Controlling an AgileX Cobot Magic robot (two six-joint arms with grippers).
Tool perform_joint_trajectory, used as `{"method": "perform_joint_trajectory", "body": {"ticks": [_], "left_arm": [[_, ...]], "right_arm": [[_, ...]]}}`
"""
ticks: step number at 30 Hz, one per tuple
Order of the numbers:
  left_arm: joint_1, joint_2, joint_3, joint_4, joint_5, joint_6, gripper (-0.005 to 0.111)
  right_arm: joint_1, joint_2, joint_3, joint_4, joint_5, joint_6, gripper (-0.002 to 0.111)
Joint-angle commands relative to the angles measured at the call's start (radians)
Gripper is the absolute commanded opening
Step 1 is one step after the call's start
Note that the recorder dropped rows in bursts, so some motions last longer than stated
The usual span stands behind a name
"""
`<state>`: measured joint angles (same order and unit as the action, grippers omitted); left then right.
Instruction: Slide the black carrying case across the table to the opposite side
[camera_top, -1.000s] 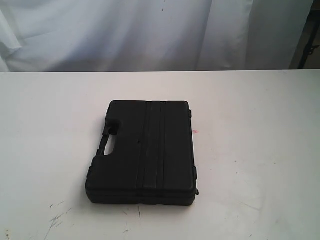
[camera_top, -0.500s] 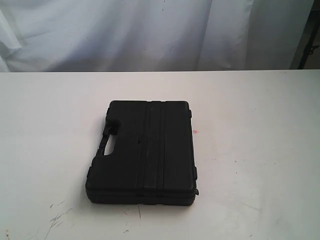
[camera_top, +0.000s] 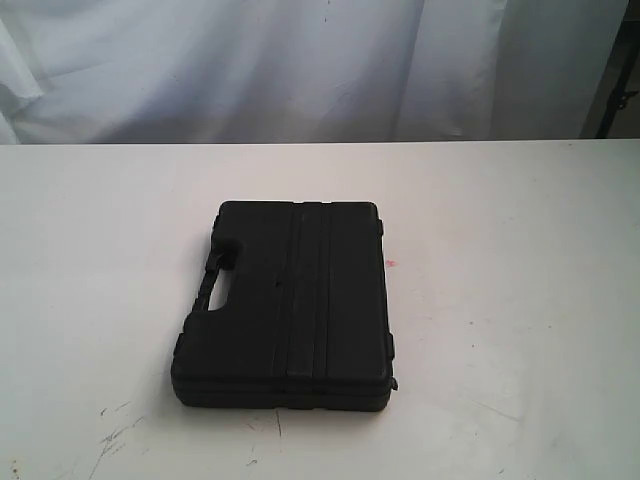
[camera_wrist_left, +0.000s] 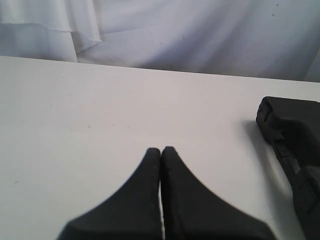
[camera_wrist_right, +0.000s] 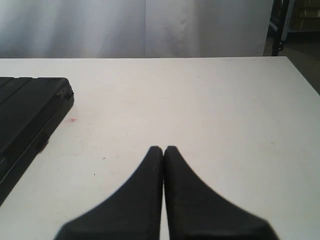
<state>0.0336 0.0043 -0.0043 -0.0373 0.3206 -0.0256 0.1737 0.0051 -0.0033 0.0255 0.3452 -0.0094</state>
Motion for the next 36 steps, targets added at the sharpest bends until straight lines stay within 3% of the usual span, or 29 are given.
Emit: {"method": "perform_joint_trajectory", "body": {"ticks": [1,7,13,18,28,36], "left_arm": [[0.002,-0.004,0.004,-0.004,-0.007,0.004,0.0],[0.002,-0.004,0.004,-0.009,-0.088,0.002,0.0],[0.002,-0.004,0.004,-0.009,-0.358,0.002,0.0],[0.002,-0.004,0.004,-0.009,-0.483,0.002,0.0],[0.002,-0.004,0.004,-0.009,-0.487,-0.034,0.0],[0.002,0.06,-0.199,-0.013,-0.254,-0.055,0.0]], "right_arm": [[-0.005,-0.005,0.003,0.007,0.0,0.003,0.0],[-0.005,-0.005,0.003,0.007,0.0,0.003,0.0],[-0.005,-0.005,0.003,0.007,0.0,0.003,0.0],[-0.005,-0.005,0.003,0.007,0.0,0.003,0.0],[-0.005,-0.005,0.003,0.007,0.0,0.003,0.0],[-0.005,-0.005,0.003,0.007,0.0,0.003,0.0]]}}
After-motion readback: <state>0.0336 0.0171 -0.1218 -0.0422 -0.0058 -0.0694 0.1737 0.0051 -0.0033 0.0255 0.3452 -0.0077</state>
